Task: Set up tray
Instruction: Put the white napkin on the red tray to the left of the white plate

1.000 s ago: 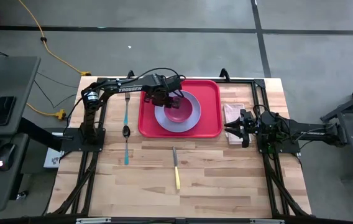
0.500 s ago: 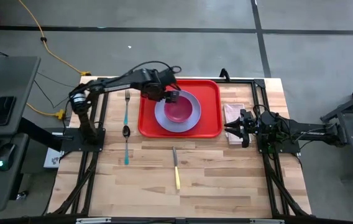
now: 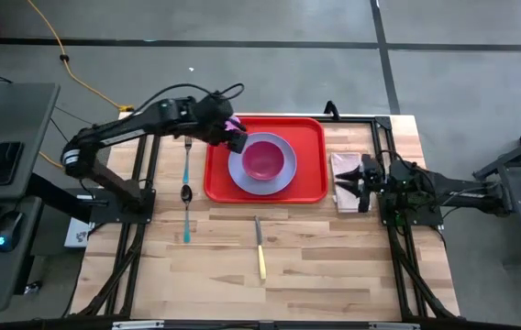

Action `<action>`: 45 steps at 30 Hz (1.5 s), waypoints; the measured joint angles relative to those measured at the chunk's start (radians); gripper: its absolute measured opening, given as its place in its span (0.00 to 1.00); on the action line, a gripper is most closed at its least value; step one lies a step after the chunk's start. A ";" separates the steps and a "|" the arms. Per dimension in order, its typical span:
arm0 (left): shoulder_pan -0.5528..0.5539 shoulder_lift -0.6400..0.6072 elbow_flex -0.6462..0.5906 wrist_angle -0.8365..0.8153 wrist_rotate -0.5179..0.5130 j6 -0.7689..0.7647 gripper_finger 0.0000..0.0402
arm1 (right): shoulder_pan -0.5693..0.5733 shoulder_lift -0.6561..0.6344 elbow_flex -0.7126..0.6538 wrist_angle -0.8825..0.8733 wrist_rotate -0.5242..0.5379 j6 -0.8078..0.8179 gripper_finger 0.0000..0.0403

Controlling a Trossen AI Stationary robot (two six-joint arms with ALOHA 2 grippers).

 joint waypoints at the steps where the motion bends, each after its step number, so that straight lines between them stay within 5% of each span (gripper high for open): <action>1: -0.005 -0.017 0.000 -0.012 -0.014 0.009 0.66 | 0.000 0.007 0.036 -0.058 0.029 -0.010 0.24; 11: -0.059 -0.167 0.000 -0.131 -0.141 0.009 0.66 | -0.001 0.201 0.366 -0.527 0.240 0.177 0.24; 18: -0.059 -0.216 0.000 -0.197 -0.180 0.012 0.67 | -0.001 0.442 0.504 -0.772 0.238 0.430 0.24; 29: -0.058 -0.329 -0.154 -0.210 -0.208 -0.044 0.67 | -0.101 0.650 0.442 -0.801 0.084 0.555 0.24; 45: -0.058 -0.642 -0.476 -0.104 -0.184 -0.183 0.67 | -0.322 0.668 0.380 -0.822 0.043 0.531 0.25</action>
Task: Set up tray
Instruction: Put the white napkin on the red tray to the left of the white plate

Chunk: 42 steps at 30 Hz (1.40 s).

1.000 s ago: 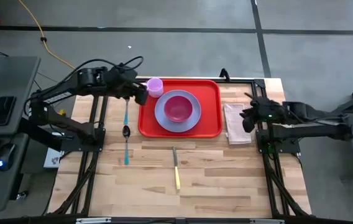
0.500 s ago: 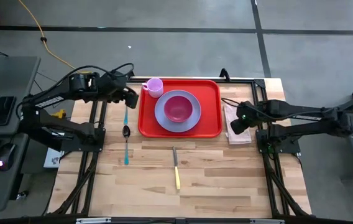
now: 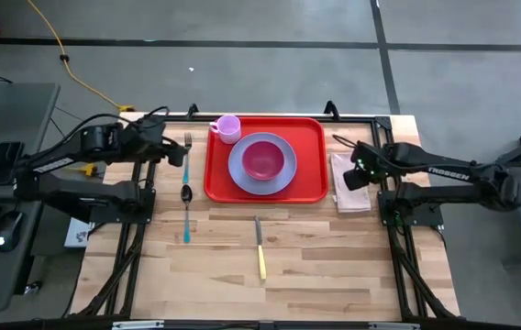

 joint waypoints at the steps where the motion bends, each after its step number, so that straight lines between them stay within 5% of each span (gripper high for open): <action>1: 0.000 -0.014 -0.009 0.009 0.000 0.000 0.67 | -0.010 0.004 0.000 -0.003 -0.001 -0.002 0.25; 18: 0.000 -0.156 -0.108 0.030 -0.001 -0.007 0.67 | -0.126 0.041 -0.234 0.227 -0.103 -0.015 0.25; 42: 0.000 -0.159 -0.112 0.028 0.005 -0.007 0.67 | -0.164 0.041 -0.247 0.249 -0.081 -0.022 0.25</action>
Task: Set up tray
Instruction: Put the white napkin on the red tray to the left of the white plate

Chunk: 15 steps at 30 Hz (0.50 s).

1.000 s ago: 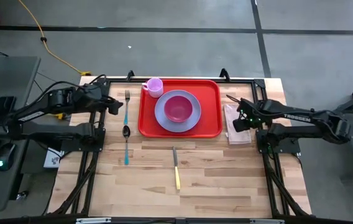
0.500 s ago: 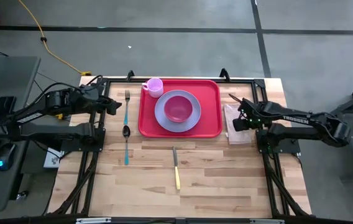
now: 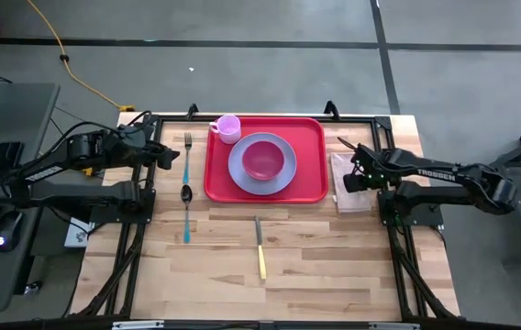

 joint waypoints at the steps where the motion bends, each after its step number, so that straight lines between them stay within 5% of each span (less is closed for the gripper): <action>1: 0.000 0.000 0.000 0.000 0.000 0.000 0.67 | 0.000 0.000 0.000 0.000 0.012 0.003 0.25; 15: 0.000 0.000 0.000 -0.001 0.000 0.000 0.67 | 0.000 0.000 0.002 0.251 0.025 -0.026 0.25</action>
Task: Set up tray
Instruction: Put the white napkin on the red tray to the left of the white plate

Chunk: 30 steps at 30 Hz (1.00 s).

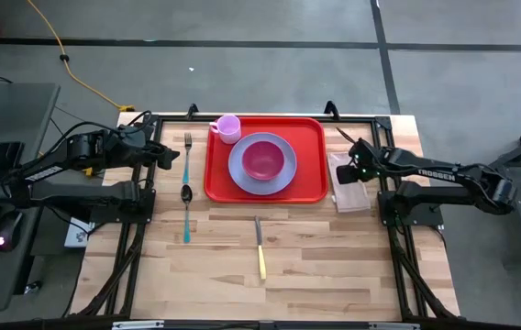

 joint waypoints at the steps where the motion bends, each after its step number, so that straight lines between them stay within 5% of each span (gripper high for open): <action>1: 0.000 0.000 0.000 0.000 0.000 0.000 0.67 | 0.000 0.000 0.000 0.022 0.003 0.000 0.25; 18: 0.000 0.000 0.000 -0.008 -0.001 0.015 0.67 | 0.005 0.000 0.000 0.133 -0.178 -0.102 0.25; 30: 0.000 0.000 0.000 -0.006 -0.001 0.015 0.67 | 0.090 0.079 0.000 0.141 -0.141 -0.133 0.25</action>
